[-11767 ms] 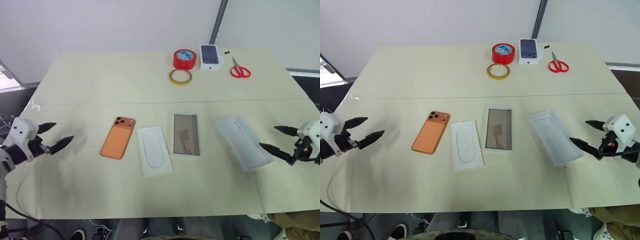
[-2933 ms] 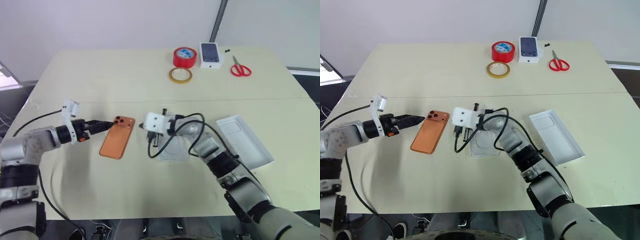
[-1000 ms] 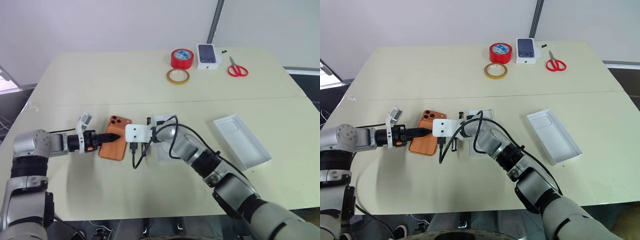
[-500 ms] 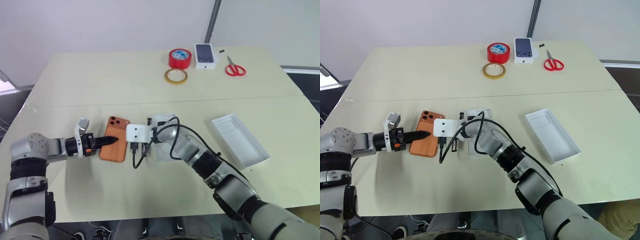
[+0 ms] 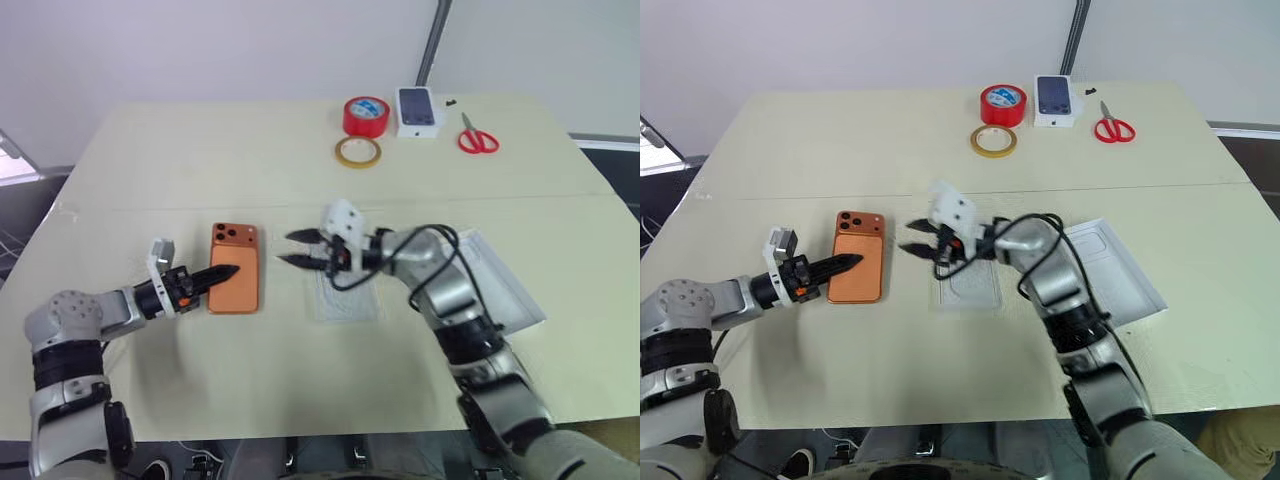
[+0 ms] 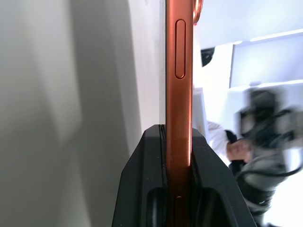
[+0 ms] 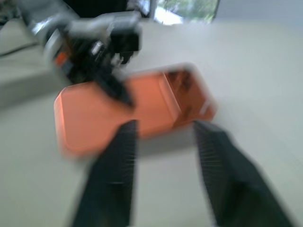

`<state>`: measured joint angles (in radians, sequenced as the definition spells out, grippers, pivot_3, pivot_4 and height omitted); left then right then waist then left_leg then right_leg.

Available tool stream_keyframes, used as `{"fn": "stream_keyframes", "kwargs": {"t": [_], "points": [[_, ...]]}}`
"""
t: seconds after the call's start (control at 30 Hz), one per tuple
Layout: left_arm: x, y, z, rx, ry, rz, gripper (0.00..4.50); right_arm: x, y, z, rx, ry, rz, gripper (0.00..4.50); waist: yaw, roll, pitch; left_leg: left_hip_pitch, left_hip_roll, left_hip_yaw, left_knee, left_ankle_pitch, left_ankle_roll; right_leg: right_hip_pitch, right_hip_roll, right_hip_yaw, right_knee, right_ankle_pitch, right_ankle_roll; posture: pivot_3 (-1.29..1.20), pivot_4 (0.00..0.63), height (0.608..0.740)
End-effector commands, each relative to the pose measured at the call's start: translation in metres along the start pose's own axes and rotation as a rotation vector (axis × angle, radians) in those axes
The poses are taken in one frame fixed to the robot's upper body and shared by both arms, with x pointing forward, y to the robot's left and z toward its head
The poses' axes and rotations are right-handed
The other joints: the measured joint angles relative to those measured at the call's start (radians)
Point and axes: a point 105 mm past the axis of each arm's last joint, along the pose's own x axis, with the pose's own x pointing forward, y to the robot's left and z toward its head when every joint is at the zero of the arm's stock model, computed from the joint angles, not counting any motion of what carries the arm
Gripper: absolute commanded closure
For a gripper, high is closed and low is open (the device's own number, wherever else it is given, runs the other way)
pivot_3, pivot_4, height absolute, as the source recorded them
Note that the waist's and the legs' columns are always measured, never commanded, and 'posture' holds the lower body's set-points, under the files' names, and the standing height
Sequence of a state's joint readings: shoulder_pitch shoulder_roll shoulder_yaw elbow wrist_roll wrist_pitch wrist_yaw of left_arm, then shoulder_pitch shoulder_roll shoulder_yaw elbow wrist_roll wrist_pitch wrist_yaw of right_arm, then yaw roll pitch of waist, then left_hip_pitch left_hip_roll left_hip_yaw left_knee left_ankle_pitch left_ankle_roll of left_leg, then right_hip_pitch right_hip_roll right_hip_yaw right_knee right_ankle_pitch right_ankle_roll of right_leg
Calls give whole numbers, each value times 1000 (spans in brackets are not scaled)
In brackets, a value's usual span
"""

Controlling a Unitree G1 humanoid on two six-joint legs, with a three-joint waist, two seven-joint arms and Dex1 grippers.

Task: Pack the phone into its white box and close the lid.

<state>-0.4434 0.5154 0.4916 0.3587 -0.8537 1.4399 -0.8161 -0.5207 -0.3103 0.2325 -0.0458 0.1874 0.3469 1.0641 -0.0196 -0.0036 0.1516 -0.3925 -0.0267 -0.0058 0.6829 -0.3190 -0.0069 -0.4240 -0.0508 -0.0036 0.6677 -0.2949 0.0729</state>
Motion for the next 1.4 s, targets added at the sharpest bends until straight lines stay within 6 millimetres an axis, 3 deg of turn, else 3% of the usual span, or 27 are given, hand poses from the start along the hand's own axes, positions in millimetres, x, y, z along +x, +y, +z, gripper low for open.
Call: {"fn": "stream_keyframes", "kwargs": {"t": [0.03,0.2,0.47,0.57,0.63,0.87,1.0,1.17,1.27,1.4], "points": [[4,-23,5,51,-32,-81,4500,-26,20,1,-146,34,93,1600,5,-1,0,0,0,0,0,0,0,0,0,0,0,0,0,0,150,740],[19,-38,-3,106,-16,-106,4500,-58,42,-29,-205,153,160,1600,6,-2,1,0,0,0,0,0,0,0,0,0,-1,0,0,0,150,740],[28,-42,-2,130,-9,-104,4500,-59,40,-51,-284,237,149,1600,8,-4,2,2,1,0,0,4,-7,0,2,0,1,1,-1,0,150,740],[31,-42,-5,141,3,-98,4500,-60,38,-55,-290,251,145,2394,9,-5,3,1,1,0,0,4,-7,1,2,0,0,1,-1,0,150,740],[32,-43,-7,139,12,-101,4500,-61,40,-59,-298,266,154,3292,10,-6,3,1,1,0,0,4,-7,1,2,0,0,1,-1,0,150,740],[33,-44,-10,152,19,-96,4500,-61,38,-59,-281,259,144,3292,7,-6,3,1,1,0,0,4,-7,1,2,0,0,1,-1,0,150,740],[35,-45,-10,156,15,-96,4500,-59,40,-63,-268,270,148,4439,8,-6,3,1,1,0,0,4,-7,1,2,0,0,1,-1,0,150,740],[36,-48,-8,159,6,-102,4500,-49,35,-54,-254,238,112,4439,6,-6,3,1,1,0,0,4,-7,1,2,0,0,1,-1,0,150,740],[39,-50,-5,162,-3,-109,4500,-32,27,-42,-217,210,49,4439,4,-6,3,2,1,0,0,4,-7,1,2,0,0,1,-1,0,150,740],[52,-56,-3,179,-7,-108,4500,-15,26,-44,-203,230,26,4439,11,-6,3,1,1,0,1,4,-7,1,2,0,1,1,-1,0,150,740]]}}
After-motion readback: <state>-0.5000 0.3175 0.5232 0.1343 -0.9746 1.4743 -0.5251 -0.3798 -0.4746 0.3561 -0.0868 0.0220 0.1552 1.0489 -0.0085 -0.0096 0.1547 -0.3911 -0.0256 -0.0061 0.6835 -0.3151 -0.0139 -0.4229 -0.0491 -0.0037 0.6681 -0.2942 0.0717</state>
